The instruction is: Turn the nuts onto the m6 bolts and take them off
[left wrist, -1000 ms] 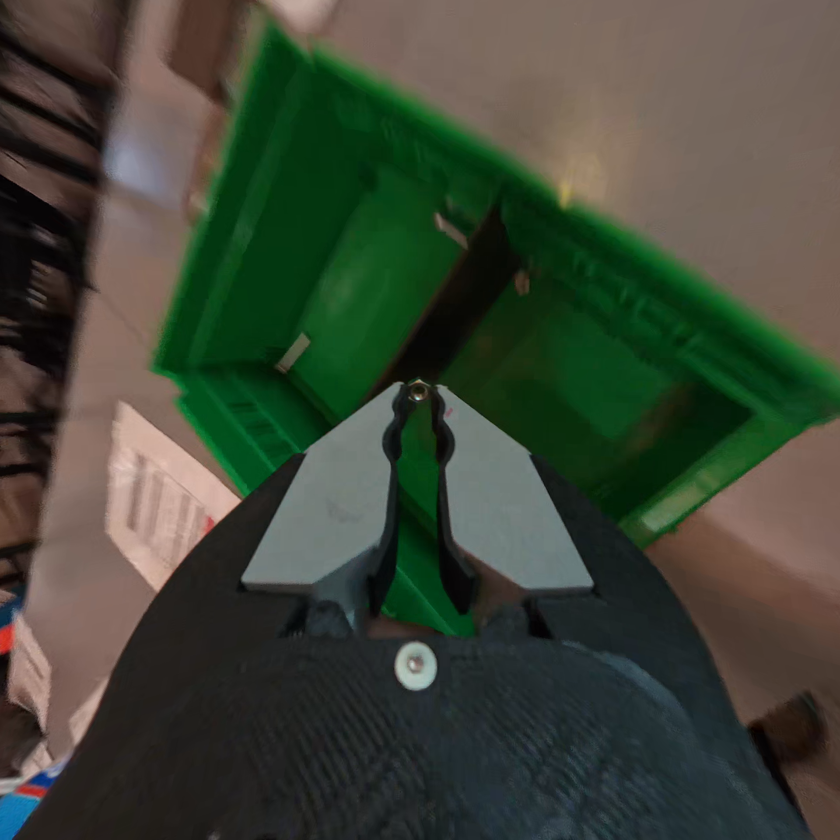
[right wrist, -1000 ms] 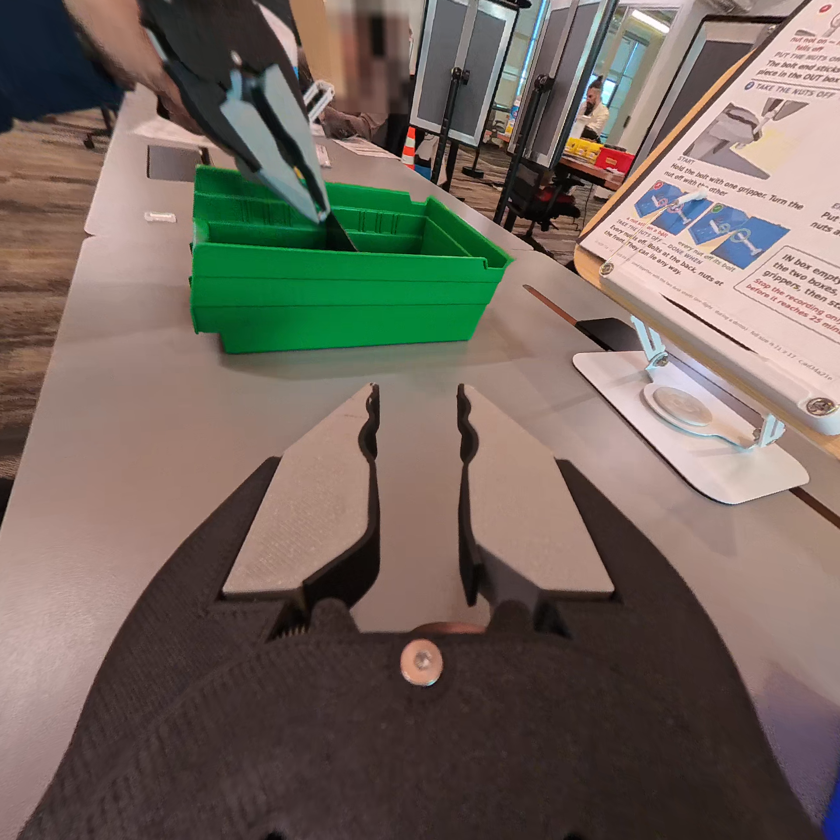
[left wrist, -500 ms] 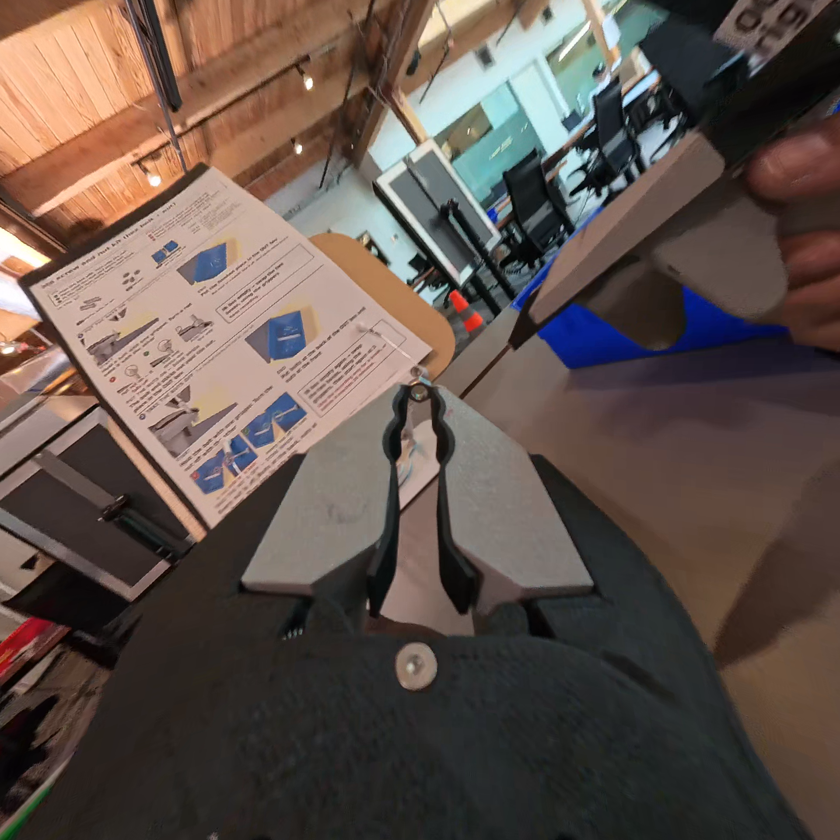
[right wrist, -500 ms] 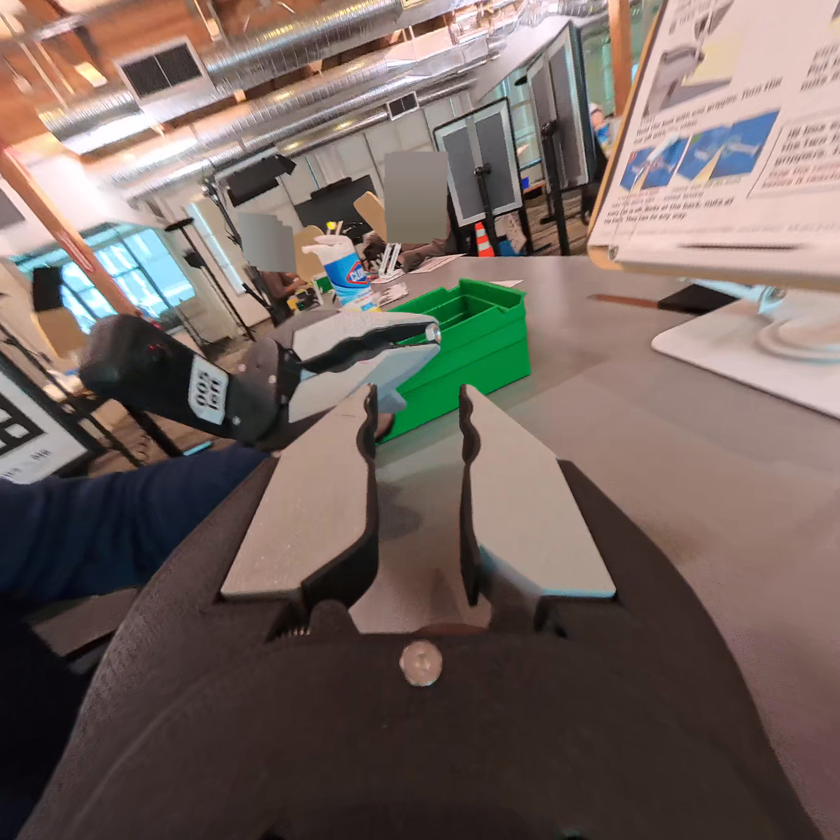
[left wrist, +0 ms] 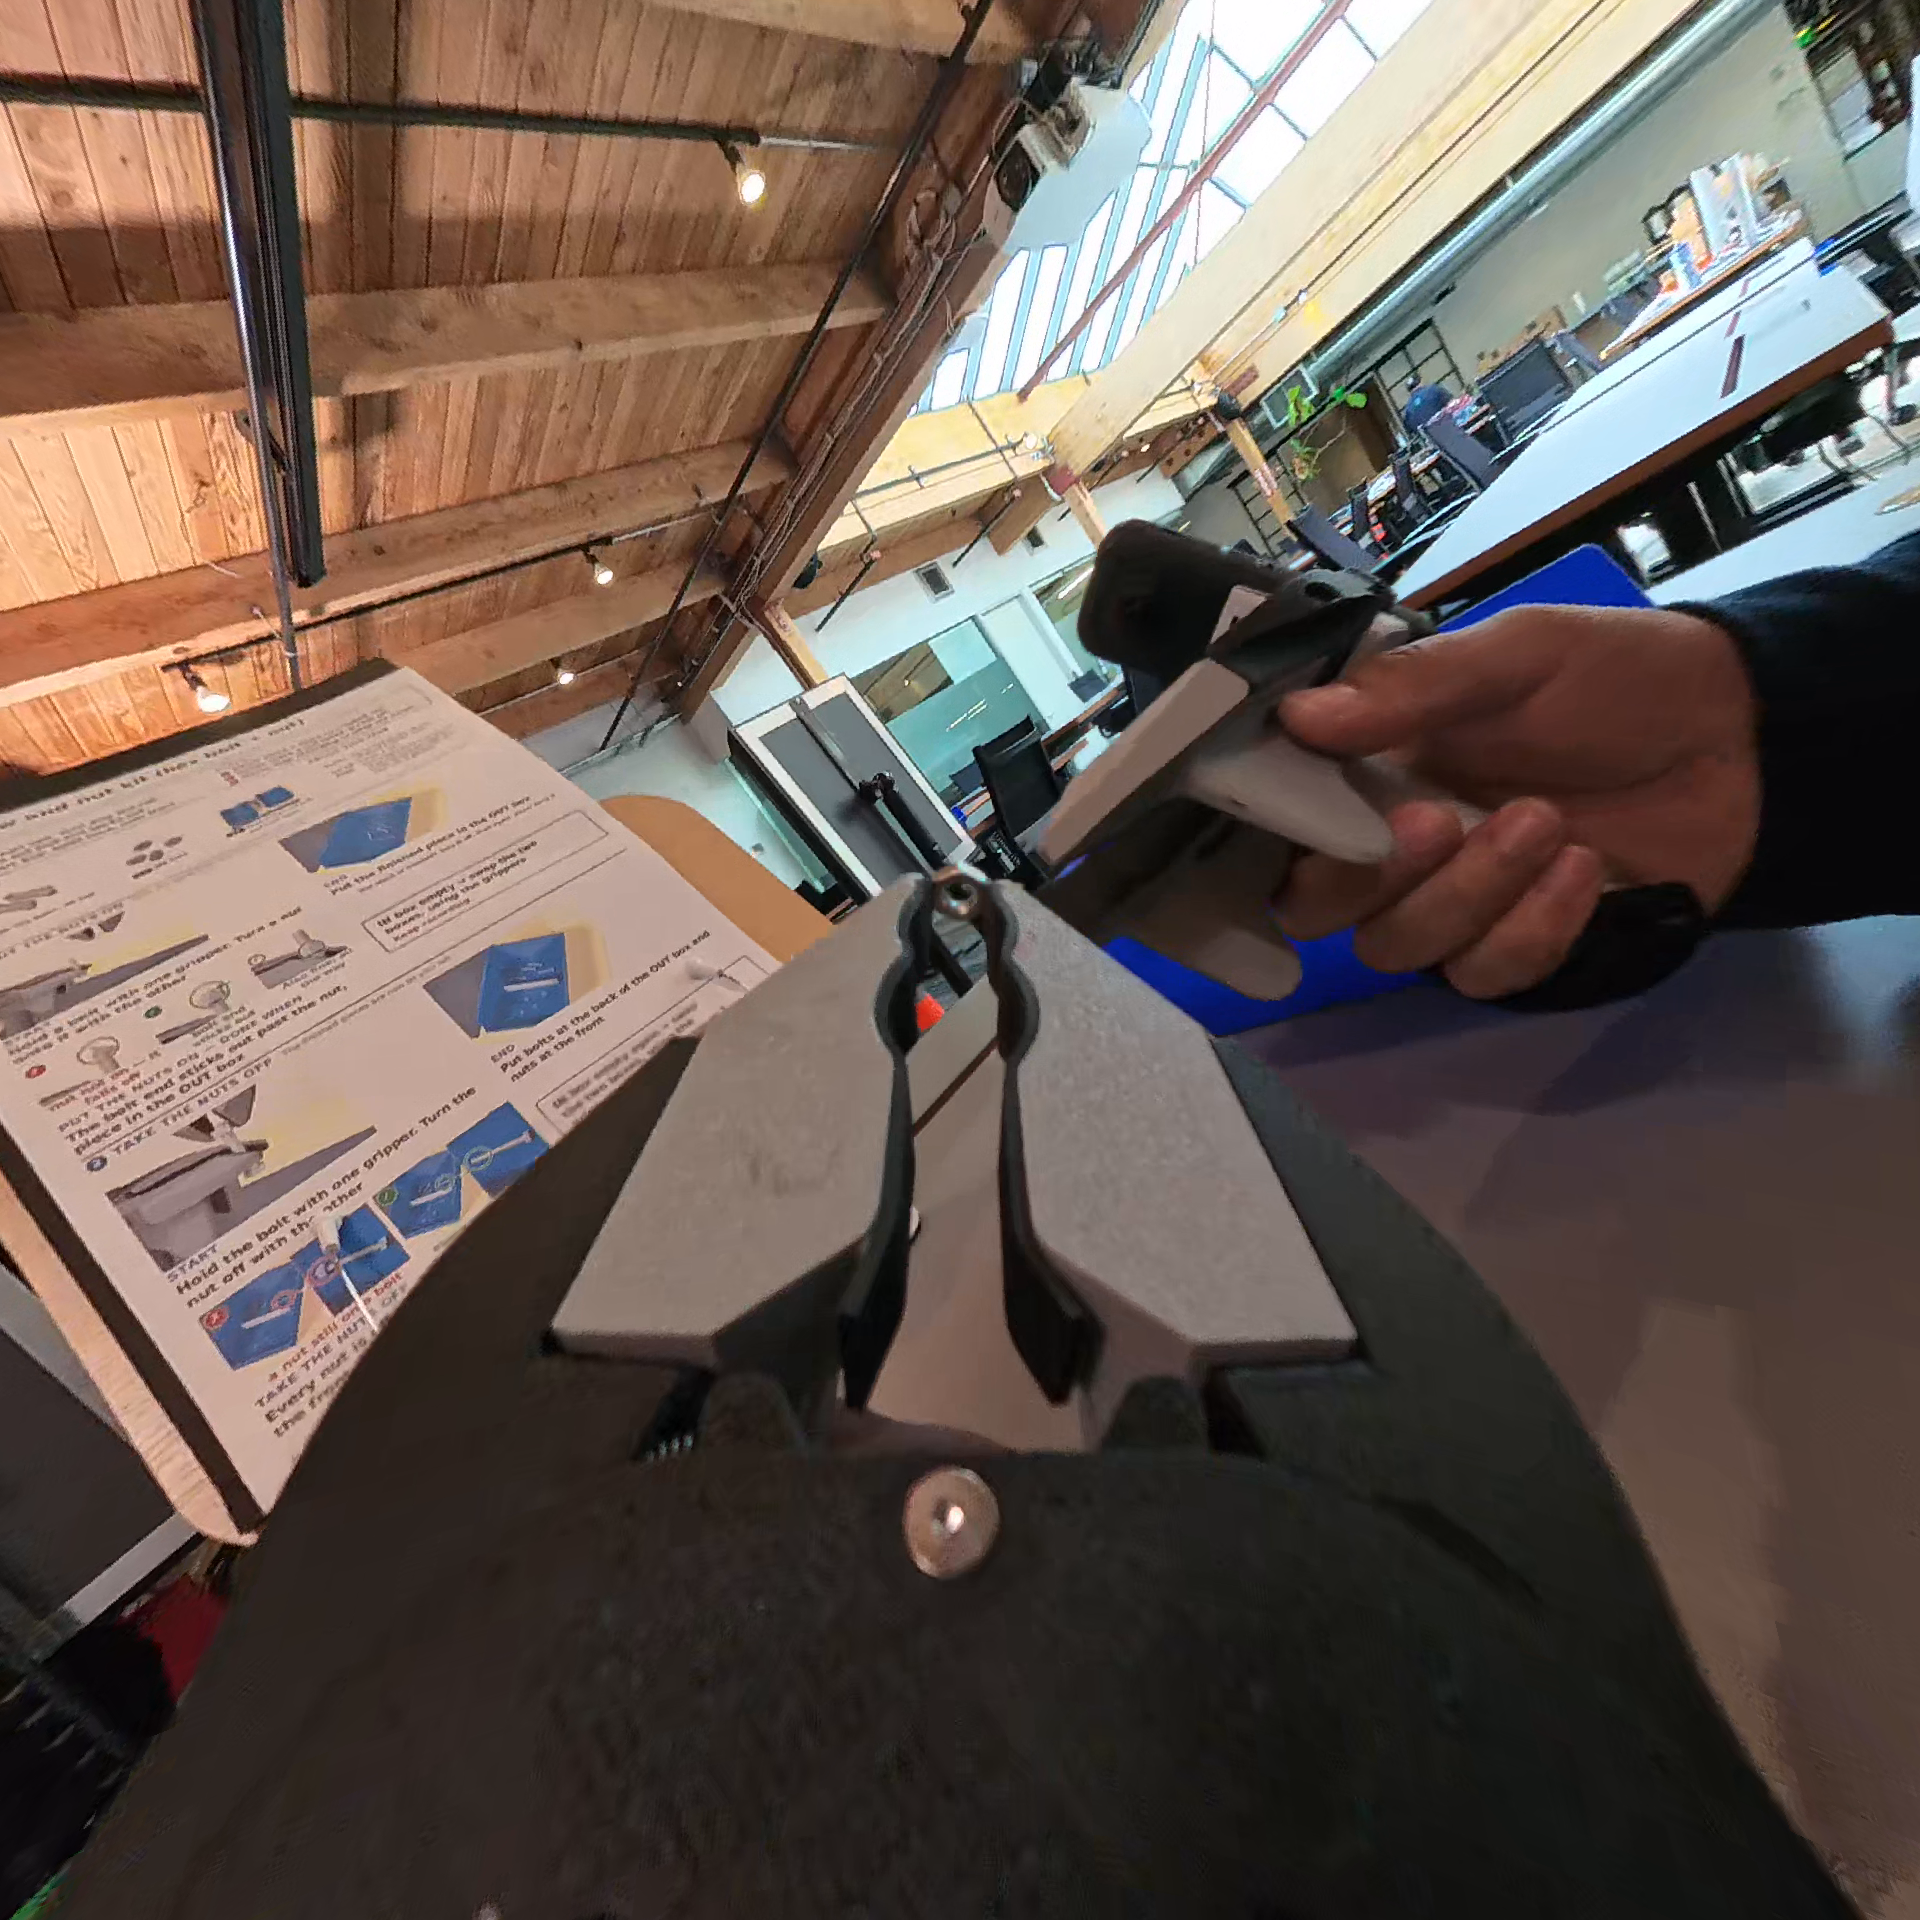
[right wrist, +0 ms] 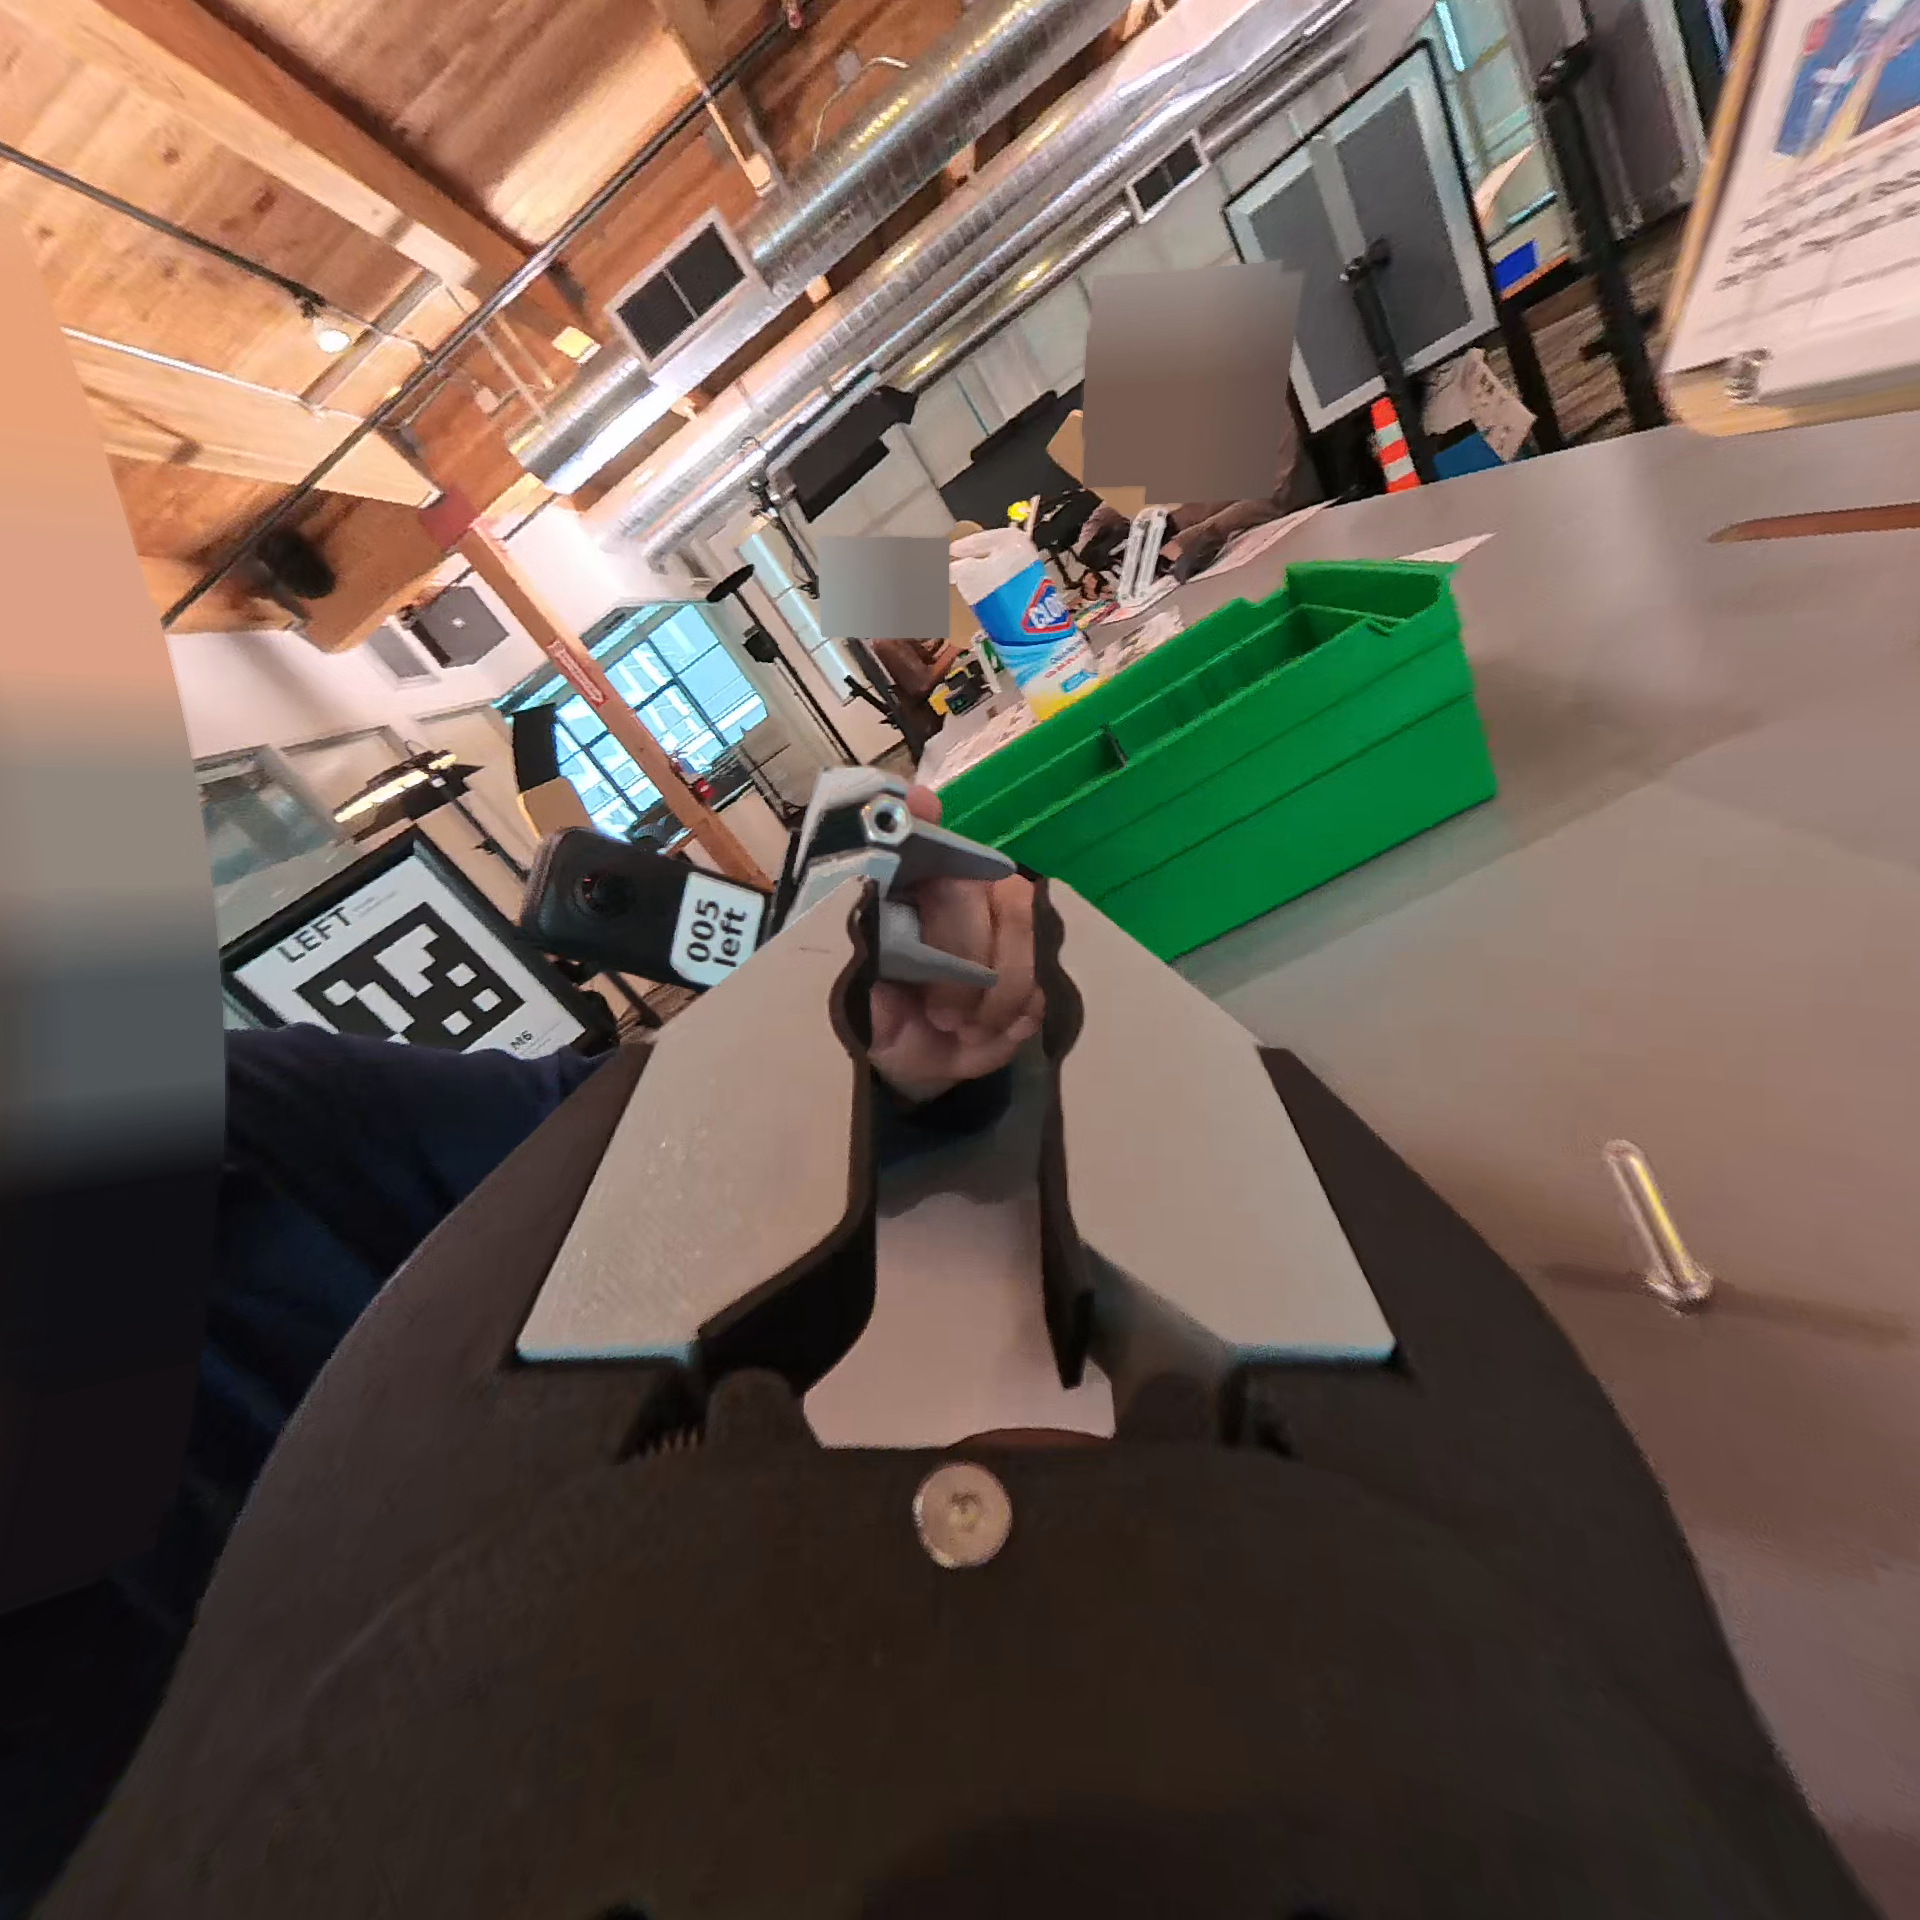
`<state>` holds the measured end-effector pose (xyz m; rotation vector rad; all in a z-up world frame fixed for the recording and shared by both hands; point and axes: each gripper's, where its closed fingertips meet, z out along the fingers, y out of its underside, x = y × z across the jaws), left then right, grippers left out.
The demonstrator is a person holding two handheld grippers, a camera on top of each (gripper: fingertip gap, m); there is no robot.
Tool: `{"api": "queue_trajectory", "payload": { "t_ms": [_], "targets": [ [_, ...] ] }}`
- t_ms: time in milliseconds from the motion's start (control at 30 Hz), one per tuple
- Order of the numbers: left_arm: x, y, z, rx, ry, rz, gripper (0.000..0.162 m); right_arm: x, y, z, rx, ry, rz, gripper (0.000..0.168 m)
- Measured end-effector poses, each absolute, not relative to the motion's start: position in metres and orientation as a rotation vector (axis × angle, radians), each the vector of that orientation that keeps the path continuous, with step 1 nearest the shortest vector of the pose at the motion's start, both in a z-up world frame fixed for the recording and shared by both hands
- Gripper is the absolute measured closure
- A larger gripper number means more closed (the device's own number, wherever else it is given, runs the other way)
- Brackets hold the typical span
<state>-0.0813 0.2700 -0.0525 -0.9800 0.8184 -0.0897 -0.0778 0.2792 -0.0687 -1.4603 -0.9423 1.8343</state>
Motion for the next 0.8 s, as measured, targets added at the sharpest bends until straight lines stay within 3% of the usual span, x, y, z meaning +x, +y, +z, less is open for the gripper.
{"api": "queue_trajectory", "payload": {
  "t_ms": [500,800],
  "targets": [
    [-0.064,0.245,-0.050,-0.929,0.845,-0.254,0.155,-0.073,0.242,-0.047,-1.269,-1.028,2.146,0.154],
    [-0.062,0.246,-0.052,-0.935,0.850,-0.256,0.155,-0.075,0.241,-0.052,-1.298,-1.040,2.114,0.161]
  ]
}}
